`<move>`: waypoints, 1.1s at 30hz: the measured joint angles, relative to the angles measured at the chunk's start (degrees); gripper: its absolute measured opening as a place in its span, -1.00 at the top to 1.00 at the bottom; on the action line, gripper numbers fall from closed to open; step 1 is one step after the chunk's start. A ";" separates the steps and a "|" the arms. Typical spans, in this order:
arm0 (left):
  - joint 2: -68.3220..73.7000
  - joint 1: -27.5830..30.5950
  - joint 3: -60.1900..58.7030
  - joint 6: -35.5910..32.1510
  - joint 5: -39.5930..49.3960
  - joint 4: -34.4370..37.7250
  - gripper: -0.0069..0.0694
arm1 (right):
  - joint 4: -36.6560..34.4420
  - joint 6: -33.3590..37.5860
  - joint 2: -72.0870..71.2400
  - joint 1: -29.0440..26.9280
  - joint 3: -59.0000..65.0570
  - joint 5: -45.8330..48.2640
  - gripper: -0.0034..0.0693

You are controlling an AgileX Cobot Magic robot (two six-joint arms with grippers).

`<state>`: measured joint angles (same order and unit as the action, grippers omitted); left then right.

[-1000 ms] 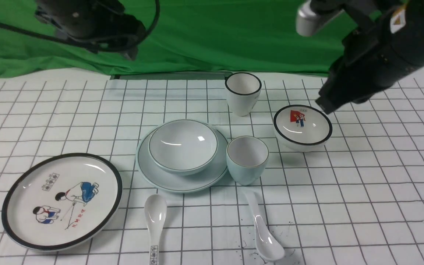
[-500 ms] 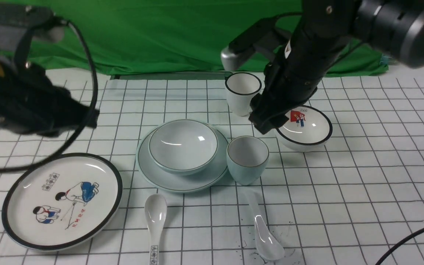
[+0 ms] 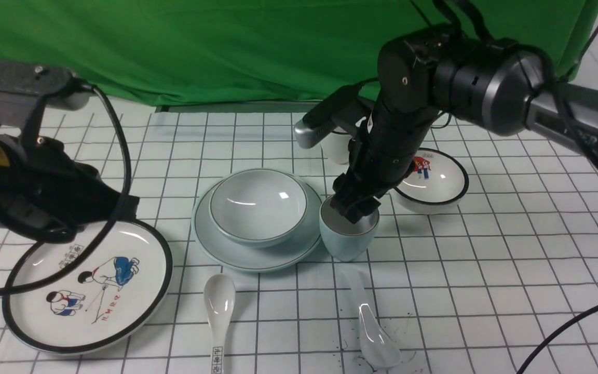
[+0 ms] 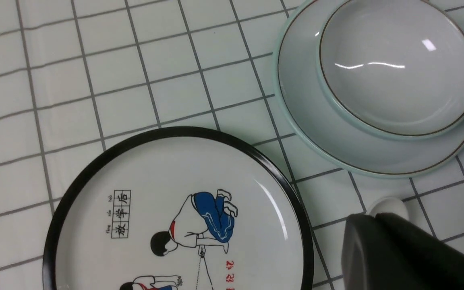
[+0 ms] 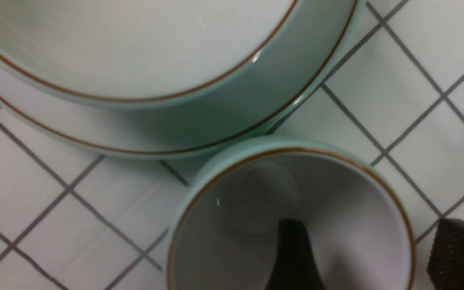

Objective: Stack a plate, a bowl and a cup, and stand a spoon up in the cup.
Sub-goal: Use the right arm to grab a blue teacup, then use the right arm to put the blue teacup into the blue rice bowl in the middle

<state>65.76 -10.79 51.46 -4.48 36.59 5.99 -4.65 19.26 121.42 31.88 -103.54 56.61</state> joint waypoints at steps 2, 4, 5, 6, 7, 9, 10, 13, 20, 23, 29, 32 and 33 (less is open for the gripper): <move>0.00 0.00 0.00 0.00 -0.08 0.00 0.91 | 0.00 0.00 0.68 0.00 0.00 -0.19 -0.18; 0.00 0.00 0.00 0.00 -0.08 0.00 0.91 | 0.00 0.00 1.01 0.00 0.00 -0.24 0.13; 0.00 0.00 0.00 0.00 -0.08 0.00 0.91 | 0.00 0.00 1.13 0.00 0.00 -0.35 0.34; 0.00 0.00 0.00 0.00 -0.08 0.00 0.91 | 0.09 -0.05 1.13 0.00 -0.10 -0.28 0.55; 0.00 0.00 0.00 0.00 -0.08 0.00 0.91 | -0.14 -0.11 1.13 0.00 -0.48 0.06 0.64; 0.00 0.00 0.00 0.00 -0.08 0.00 0.91 | -0.26 -0.07 1.08 0.00 -1.95 1.32 0.66; 0.00 0.00 0.00 0.00 -0.08 0.00 0.91 | -0.26 -0.07 1.08 0.00 -3.18 2.47 0.66; 0.00 0.00 -0.04 0.00 -0.08 0.00 0.91 | -0.13 -0.07 0.74 -0.06 -8.81 6.08 0.66; 0.00 0.00 -0.06 0.14 -0.13 0.00 0.91 | -7.37 0.00 -0.84 0.22 -19.69 8.97 0.66; 0.00 0.00 -0.06 0.08 -0.19 0.00 0.91 | -8.82 0.00 0.15 1.24 -20.10 6.38 0.66; 0.00 0.00 -0.06 0.08 -0.25 0.00 0.91 | -9.30 -0.87 5.22 3.73 -20.10 2.23 0.66; 0.00 0.00 -0.06 0.08 -0.25 0.00 0.91 | -9.45 -1.77 7.55 4.63 -20.04 -0.29 0.66; 0.00 0.00 -0.06 0.08 -0.25 0.00 0.91 | -9.45 -2.16 8.02 4.81 -20.04 -1.11 0.66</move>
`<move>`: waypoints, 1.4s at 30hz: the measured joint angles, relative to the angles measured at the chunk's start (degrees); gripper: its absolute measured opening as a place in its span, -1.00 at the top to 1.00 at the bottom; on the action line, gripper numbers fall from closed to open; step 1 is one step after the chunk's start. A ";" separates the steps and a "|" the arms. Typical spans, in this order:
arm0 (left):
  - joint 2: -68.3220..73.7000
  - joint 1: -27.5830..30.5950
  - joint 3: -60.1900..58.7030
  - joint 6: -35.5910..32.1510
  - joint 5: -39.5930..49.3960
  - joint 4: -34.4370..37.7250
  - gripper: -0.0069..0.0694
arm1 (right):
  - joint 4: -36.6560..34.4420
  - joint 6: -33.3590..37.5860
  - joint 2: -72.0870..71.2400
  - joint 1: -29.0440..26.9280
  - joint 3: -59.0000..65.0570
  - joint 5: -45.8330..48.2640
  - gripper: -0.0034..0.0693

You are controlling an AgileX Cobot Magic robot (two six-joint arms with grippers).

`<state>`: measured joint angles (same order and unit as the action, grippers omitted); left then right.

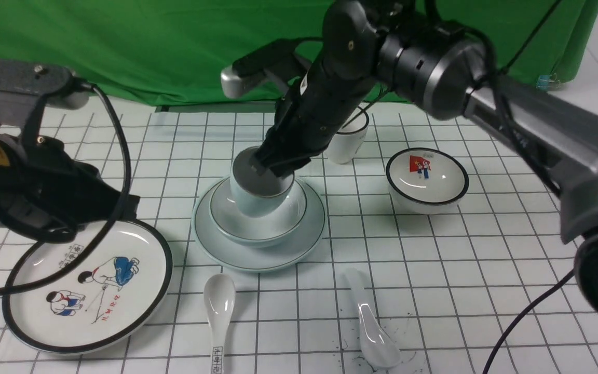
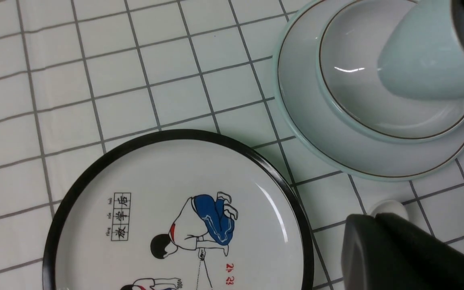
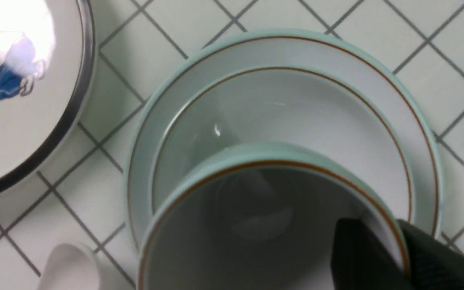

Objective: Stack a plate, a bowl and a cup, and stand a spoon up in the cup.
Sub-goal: Use the right arm to put the blue teacup into the blue rice bowl in the middle, then use the right arm to grab a blue soup spoon

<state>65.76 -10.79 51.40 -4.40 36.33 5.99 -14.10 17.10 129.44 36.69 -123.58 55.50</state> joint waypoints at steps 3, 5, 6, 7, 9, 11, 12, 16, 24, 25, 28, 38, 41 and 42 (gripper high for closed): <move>0.00 0.00 0.00 0.00 0.00 0.00 0.91 | 0.65 -1.24 0.96 0.14 0.00 -1.51 0.66; 0.00 0.00 0.00 0.01 0.00 0.00 0.91 | 1.34 -2.22 1.44 0.14 0.00 -1.98 0.66; 0.00 0.00 0.00 0.01 0.00 0.00 0.91 | 1.64 -2.33 1.58 0.14 0.00 -1.98 0.66; 0.00 0.00 0.00 0.01 0.00 0.00 0.91 | 1.77 -2.38 1.56 0.14 0.00 -1.98 0.66; 0.00 0.00 0.00 0.01 0.00 0.00 0.91 | 2.15 -2.83 1.80 0.18 0.00 -2.04 0.66; 0.00 0.00 0.00 0.01 0.00 0.00 0.91 | 2.21 -3.12 2.32 0.18 -0.07 -2.10 0.66; 0.00 0.00 0.00 0.01 0.00 0.00 0.91 | 2.29 -3.35 2.71 0.18 -0.07 -2.17 0.66; 0.00 0.00 0.00 0.01 0.00 0.00 0.91 | 2.52 -3.73 3.67 0.18 -0.07 -2.47 0.66; 0.00 0.00 0.00 0.01 -0.05 0.00 0.91 | 2.61 -4.71 3.67 0.18 -0.07 -3.77 0.59; 0.00 0.00 0.00 0.01 -0.05 0.00 0.91 | 2.61 -4.94 3.67 0.20 -0.07 -3.89 0.53; 0.00 0.00 0.00 0.01 -0.05 0.00 0.91 | 2.61 -5.14 3.67 0.24 -0.22 -4.13 0.26; 0.00 0.00 0.00 -0.09 -0.05 0.00 0.91 | 4.05 -4.92 0.72 0.24 -2.30 1.89 -0.23; 0.00 0.00 0.00 -0.14 -0.05 0.00 0.91 | 7.81 -3.84 -3.33 0.24 -6.28 9.71 -0.23; 0.00 0.00 0.00 -0.14 -0.05 0.00 0.91 | 8.51 -3.71 -4.41 0.24 -6.84 10.72 -0.23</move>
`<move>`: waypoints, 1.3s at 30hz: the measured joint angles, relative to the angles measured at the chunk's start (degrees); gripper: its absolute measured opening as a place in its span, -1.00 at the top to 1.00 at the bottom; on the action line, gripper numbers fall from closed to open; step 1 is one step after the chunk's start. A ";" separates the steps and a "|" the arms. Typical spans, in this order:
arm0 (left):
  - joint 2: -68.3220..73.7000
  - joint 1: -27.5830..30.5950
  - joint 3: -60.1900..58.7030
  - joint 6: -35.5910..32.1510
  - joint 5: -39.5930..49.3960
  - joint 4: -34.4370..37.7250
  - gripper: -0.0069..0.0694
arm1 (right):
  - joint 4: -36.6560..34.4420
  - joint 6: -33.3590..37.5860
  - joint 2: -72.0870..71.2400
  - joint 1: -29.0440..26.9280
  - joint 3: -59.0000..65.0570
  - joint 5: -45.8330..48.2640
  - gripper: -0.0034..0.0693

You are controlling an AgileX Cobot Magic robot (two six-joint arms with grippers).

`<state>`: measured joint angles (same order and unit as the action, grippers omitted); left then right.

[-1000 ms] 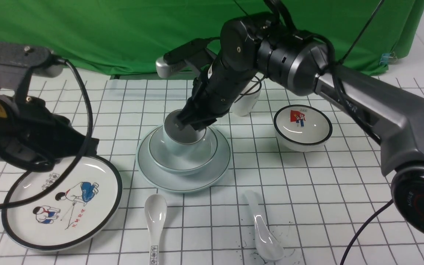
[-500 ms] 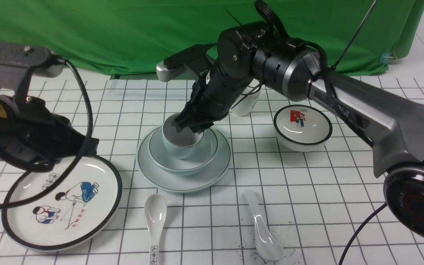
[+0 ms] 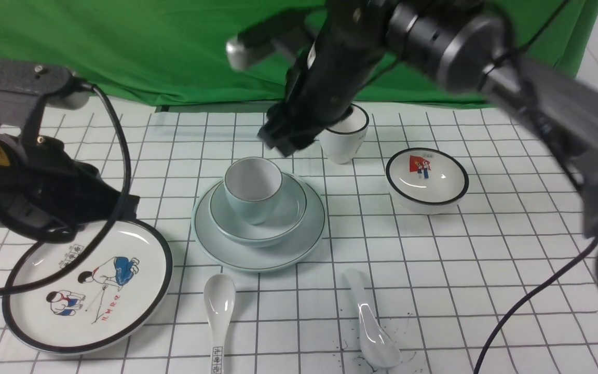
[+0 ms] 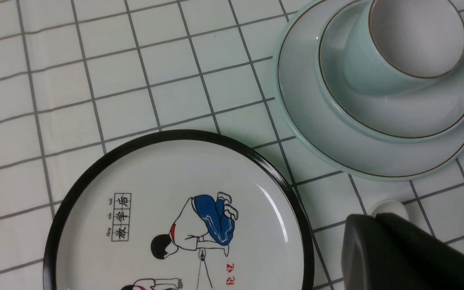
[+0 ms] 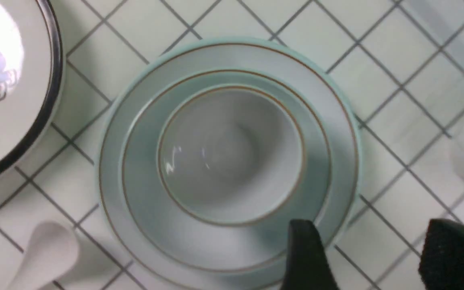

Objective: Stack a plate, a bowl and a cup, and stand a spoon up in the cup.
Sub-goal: Use the right arm to grab a blue soup spoon

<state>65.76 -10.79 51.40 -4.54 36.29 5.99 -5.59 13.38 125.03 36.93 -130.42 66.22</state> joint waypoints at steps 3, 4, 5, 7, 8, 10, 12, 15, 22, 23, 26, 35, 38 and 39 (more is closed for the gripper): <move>0.00 0.00 0.00 -0.10 0.00 0.00 0.91 | 2.55 0.00 -4.54 0.00 -0.48 2.30 -0.23; 0.00 0.00 0.00 -0.10 0.00 0.00 0.91 | 2.69 0.00 -4.81 0.00 -0.38 2.39 -0.23; 0.00 0.00 0.00 -0.10 0.00 0.00 0.91 | 3.00 -0.07 -6.89 0.00 0.67 2.40 -0.23; 0.00 0.00 0.00 -0.10 0.00 0.00 0.91 | 3.05 -0.24 -10.30 0.00 3.88 2.57 -0.23; 0.00 0.00 0.00 -0.10 0.00 0.00 0.91 | 2.99 -0.41 -12.14 0.00 6.28 2.62 -0.24; 0.00 0.00 0.00 -0.10 0.00 0.00 0.91 | 2.95 -0.75 -15.29 0.00 10.40 2.71 -0.25; 0.00 0.00 0.00 -0.10 0.00 0.00 0.91 | 2.95 -1.55 -19.12 0.00 18.31 2.91 -0.31; 0.00 0.00 0.00 -0.10 0.00 0.00 0.91 | 2.87 -3.33 -23.69 0.00 30.77 2.36 -0.46; 0.00 0.00 0.00 -0.10 0.00 0.00 0.90 | 2.46 -6.72 -24.58 0.00 47.57 -8.58 -0.70; 0.00 0.00 0.00 -0.10 0.00 0.00 0.90 | 2.16 -7.60 -23.94 0.00 49.50 -11.17 -0.70; 0.00 0.00 0.00 -0.10 0.00 0.00 0.90 | 1.53 -8.42 -21.19 0.00 50.93 -15.46 -0.70; 0.00 0.00 0.00 -0.10 0.00 0.00 0.90 | 1.35 -9.74 -13.44 0.00 50.93 -21.48 -0.70; 0.00 0.00 0.00 -0.10 0.00 0.00 0.90 | 0.50 -9.74 -11.73 0.00 50.99 -21.74 -0.70; 0.00 0.00 0.00 -0.10 0.00 0.00 0.90 | 0.08 -9.74 -11.57 0.00 50.99 -22.09 -0.70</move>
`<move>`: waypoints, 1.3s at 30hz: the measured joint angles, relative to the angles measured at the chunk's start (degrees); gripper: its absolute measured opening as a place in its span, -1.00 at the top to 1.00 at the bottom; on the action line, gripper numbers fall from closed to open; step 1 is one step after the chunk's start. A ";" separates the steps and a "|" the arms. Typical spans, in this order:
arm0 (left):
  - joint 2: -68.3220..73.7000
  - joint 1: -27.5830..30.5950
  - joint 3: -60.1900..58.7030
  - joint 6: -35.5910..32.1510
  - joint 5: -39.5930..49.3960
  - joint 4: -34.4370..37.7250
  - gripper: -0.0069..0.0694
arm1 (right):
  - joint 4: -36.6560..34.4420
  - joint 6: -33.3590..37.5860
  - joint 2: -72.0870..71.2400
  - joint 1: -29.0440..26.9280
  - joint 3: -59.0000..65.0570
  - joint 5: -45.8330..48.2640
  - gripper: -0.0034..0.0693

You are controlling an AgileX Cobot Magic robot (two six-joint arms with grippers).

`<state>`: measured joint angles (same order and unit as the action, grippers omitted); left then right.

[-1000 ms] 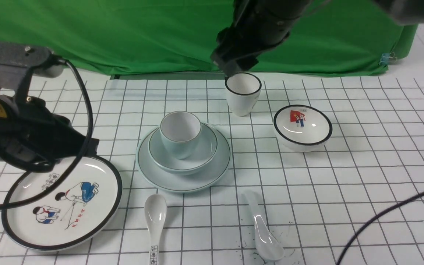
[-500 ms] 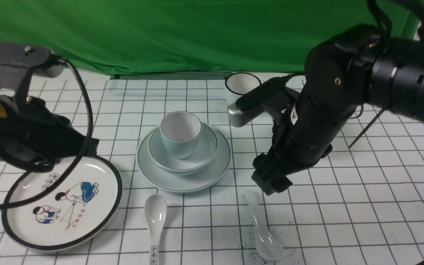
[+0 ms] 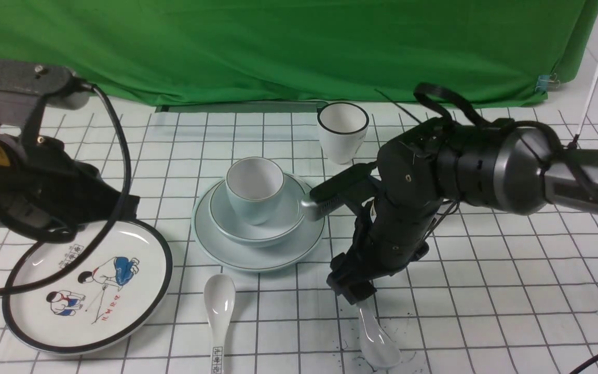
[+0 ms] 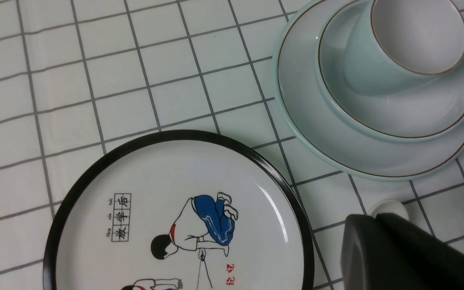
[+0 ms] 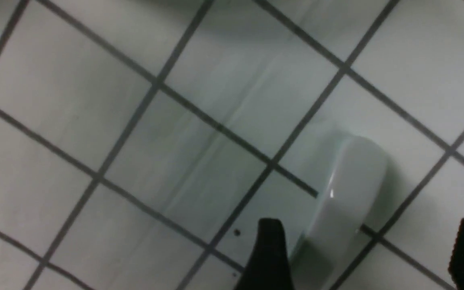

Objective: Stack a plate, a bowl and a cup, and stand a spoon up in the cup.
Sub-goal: Use the right arm to grab a blue soup spoon, then use the right arm to put the blue soup spoon into the blue teacup in the middle

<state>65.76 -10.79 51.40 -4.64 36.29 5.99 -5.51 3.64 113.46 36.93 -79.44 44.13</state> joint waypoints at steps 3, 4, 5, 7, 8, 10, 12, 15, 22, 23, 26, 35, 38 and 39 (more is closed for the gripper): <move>0.00 0.00 0.00 0.00 0.00 0.00 0.90 | -0.52 0.00 0.26 0.35 0.00 -0.79 -0.70; 0.00 0.00 -0.05 0.00 0.00 0.00 0.90 | -0.53 0.00 0.40 0.72 0.00 -1.02 -0.70; 0.00 0.00 -0.05 0.00 0.00 0.00 0.90 | -0.53 0.00 0.47 0.85 0.00 -1.08 -0.70; 0.00 0.00 -0.05 0.00 0.00 0.00 0.90 | -0.74 0.00 1.55 1.83 0.00 -1.33 -0.70; 0.00 0.00 -0.05 0.00 0.00 0.00 0.90 | -0.88 0.00 1.85 2.01 0.00 -1.33 -0.70; 0.00 0.00 -0.24 0.00 -0.06 0.00 0.90 | -0.56 0.01 2.25 2.25 -0.10 -1.22 -0.70; 0.00 0.00 -0.34 0.00 -0.11 0.00 0.90 | -0.56 0.01 2.25 2.24 -0.10 -1.03 -0.70; 0.00 0.00 -0.34 0.00 -0.11 0.00 0.90 | -0.13 0.01 2.25 2.24 -0.12 -0.48 -0.54; 0.00 0.00 -0.39 0.00 -0.11 0.00 0.90 | -0.11 0.49 2.56 2.24 -1.35 2.06 0.48; 0.00 0.00 -0.39 0.00 -0.11 0.00 0.90 | -0.36 0.95 2.56 2.24 -2.08 3.29 0.46; 0.00 0.00 -0.39 0.00 -0.11 0.00 0.90 | -0.41 2.45 2.02 2.24 -4.13 4.96 0.46; 0.00 0.00 -0.39 0.00 -0.17 -0.05 0.90 | -0.41 5.25 -5.74 2.24 -12.47 -2.30 0.46; 0.00 0.00 -0.39 0.00 -0.17 -0.05 0.90 | -0.41 5.46 -7.26 2.24 -13.60 -8.34 0.46; 0.00 0.00 -0.39 0.00 -0.17 -0.05 0.90 | -0.41 5.46 -7.59 2.24 -13.82 -12.19 0.46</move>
<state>65.76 -10.79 51.01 -4.64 36.11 5.94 -5.92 9.10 105.86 39.18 -93.25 31.94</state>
